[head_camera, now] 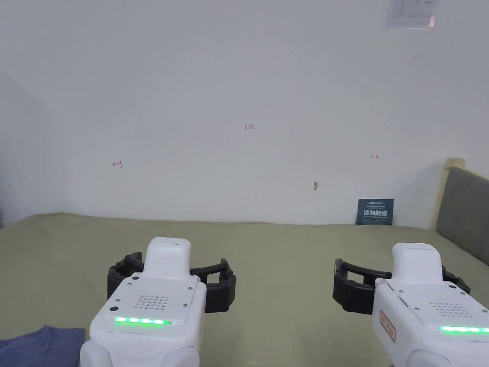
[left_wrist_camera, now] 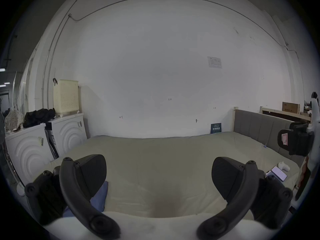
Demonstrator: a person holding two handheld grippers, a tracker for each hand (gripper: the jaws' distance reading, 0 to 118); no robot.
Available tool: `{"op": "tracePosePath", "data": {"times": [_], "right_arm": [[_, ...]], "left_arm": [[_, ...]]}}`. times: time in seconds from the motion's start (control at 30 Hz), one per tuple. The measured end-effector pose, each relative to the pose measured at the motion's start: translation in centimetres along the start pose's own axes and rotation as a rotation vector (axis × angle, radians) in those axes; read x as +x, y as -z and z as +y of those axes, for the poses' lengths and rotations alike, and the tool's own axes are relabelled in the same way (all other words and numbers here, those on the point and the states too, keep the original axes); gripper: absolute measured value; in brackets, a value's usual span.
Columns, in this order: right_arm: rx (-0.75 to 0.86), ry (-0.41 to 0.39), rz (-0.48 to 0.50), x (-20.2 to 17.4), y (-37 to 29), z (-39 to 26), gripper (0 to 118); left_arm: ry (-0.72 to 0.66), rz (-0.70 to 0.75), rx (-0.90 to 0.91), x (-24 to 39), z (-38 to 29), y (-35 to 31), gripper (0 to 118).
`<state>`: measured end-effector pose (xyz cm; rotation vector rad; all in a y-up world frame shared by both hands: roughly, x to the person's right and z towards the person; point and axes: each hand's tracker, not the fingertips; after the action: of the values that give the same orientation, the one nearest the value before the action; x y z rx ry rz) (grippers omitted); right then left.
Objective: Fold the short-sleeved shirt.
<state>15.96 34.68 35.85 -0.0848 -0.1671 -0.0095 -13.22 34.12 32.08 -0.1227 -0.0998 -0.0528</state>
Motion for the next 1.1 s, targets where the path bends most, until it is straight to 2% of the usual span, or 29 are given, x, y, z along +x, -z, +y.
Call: {"op": "tracePosePath", "data": {"times": [0.17, 0.7, 1.1], "right_arm": [[-0.016, 0.015, -0.01, -0.6, -0.3, 0.1, 118], [0.02, -0.095, 0.005, -1.9, -0.4, -0.2, 118], [0.022, -0.081, 0.011, -2.2, -0.5, -0.1, 118]], "left_arm": [[-0.01, -0.008, -0.013, -0.1, 0.1, 0.1, 118], [-0.008, -0.025, -0.003, 0.2, 0.4, 0.0, 118], [0.003, -0.017, 0.01, 0.0, 0.9, -0.5, 118]]}}
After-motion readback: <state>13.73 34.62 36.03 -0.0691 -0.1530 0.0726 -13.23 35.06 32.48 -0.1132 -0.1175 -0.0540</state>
